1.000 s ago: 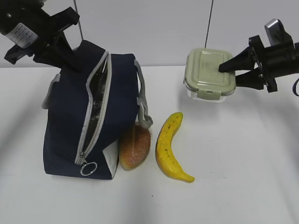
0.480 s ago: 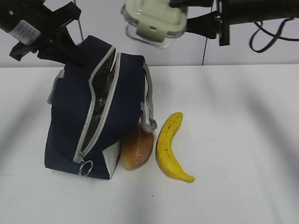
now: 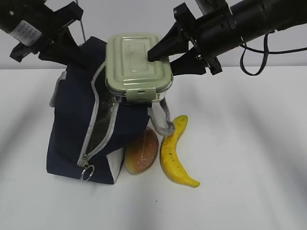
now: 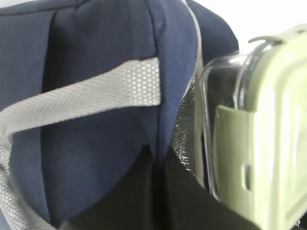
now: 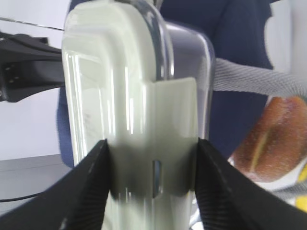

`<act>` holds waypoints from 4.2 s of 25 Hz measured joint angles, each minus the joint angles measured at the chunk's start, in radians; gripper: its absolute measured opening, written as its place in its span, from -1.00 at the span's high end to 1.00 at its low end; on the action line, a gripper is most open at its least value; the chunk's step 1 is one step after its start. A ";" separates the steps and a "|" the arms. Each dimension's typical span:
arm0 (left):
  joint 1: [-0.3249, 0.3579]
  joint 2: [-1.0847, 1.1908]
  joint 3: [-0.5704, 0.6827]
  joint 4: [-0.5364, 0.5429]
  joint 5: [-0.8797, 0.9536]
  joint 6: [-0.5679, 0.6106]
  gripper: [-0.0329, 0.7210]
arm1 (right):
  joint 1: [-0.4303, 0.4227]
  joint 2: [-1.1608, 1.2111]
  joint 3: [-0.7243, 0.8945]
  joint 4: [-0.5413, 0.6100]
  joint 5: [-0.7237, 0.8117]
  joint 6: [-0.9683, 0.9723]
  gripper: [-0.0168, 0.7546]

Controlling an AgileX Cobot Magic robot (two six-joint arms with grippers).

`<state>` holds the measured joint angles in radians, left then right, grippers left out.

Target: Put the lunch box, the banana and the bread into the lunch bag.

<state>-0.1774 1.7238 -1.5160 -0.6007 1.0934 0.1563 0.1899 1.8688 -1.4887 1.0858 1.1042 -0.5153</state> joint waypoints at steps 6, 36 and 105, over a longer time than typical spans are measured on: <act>0.000 0.000 0.000 -0.003 -0.002 0.000 0.92 | 0.009 0.036 -0.002 -0.018 -0.015 0.056 -0.01; 0.000 0.000 0.000 -0.014 -0.010 0.023 0.92 | 0.156 0.375 -0.210 -0.013 -0.133 0.197 -0.01; 0.000 0.000 0.000 0.092 0.065 0.026 0.92 | 0.193 -0.154 0.558 -0.327 -0.510 0.088 -0.36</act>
<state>-0.1774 1.7238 -1.5160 -0.5085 1.1585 0.1825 0.3825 1.7148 -0.9312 0.7587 0.5939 -0.4277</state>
